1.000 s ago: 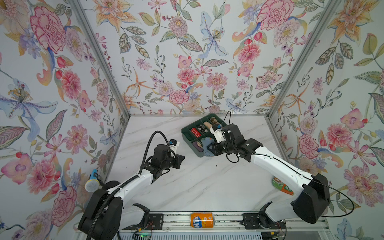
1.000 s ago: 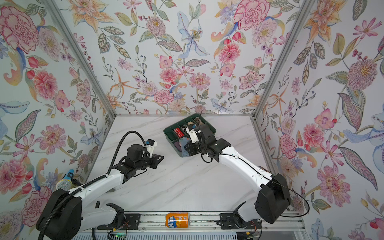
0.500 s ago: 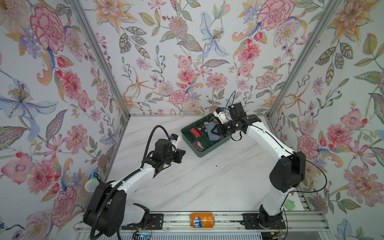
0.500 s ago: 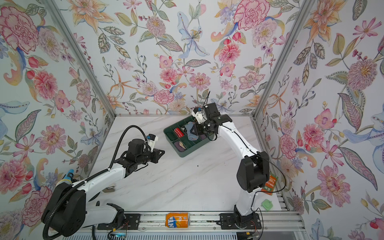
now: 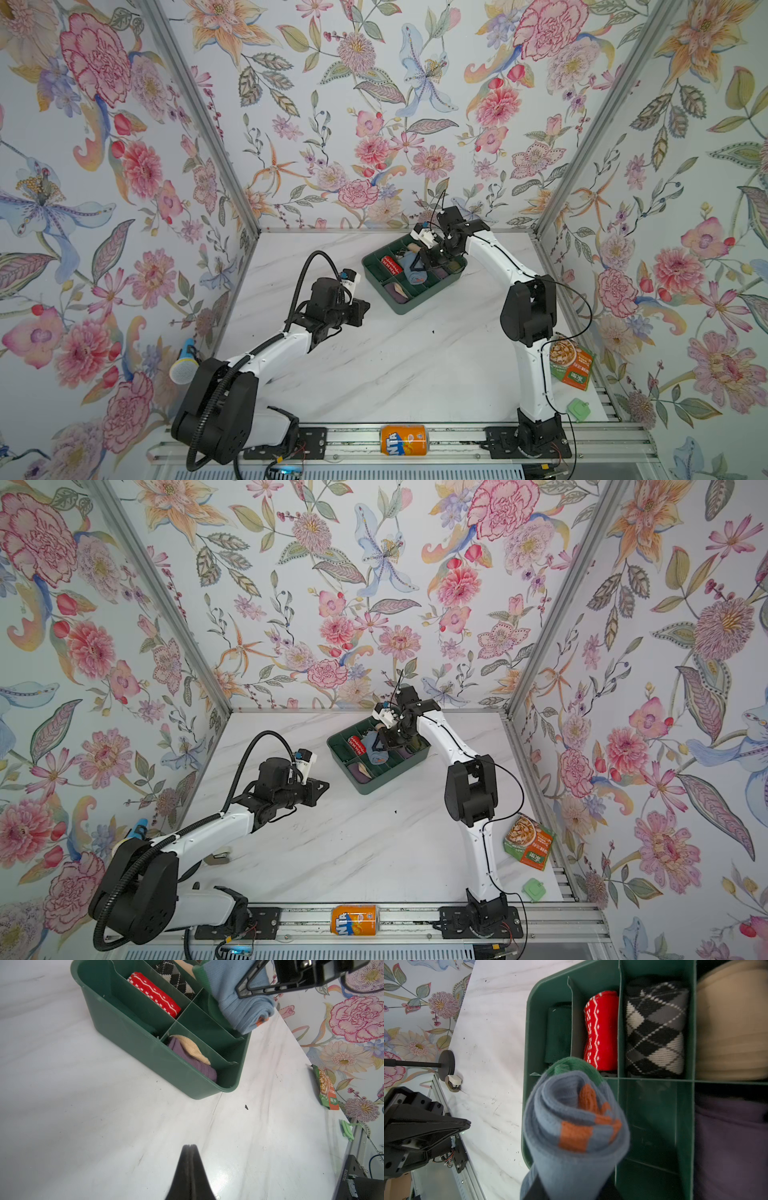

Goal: Roll the socks
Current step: 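Carry the blue sock roll with the right gripper over the empty tray slot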

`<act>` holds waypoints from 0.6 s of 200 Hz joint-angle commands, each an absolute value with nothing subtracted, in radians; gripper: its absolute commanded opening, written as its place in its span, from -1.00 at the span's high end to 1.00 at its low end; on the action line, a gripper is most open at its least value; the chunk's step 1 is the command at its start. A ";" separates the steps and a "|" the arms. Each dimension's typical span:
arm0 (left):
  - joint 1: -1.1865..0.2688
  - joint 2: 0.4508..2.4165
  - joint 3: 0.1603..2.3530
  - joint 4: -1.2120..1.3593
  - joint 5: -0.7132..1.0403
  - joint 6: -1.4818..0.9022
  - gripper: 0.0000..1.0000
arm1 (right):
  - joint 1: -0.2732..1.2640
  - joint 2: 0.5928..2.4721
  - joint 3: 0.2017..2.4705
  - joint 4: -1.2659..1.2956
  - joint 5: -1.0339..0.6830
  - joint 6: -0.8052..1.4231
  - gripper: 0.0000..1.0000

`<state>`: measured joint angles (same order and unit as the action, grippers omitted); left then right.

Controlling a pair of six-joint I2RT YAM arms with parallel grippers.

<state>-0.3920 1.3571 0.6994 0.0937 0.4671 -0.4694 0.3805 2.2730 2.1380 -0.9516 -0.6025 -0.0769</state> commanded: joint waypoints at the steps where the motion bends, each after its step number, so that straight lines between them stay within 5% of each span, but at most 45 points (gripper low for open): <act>1: -0.375 1.373 0.710 0.097 0.485 -0.450 0.92 | 0.367 2.310 2.187 -1.021 -0.667 -0.109 1.00; 120: -0.373 1.378 0.698 0.108 0.491 -0.456 0.91 | 0.364 2.465 2.268 -1.115 -0.715 -0.128 1.00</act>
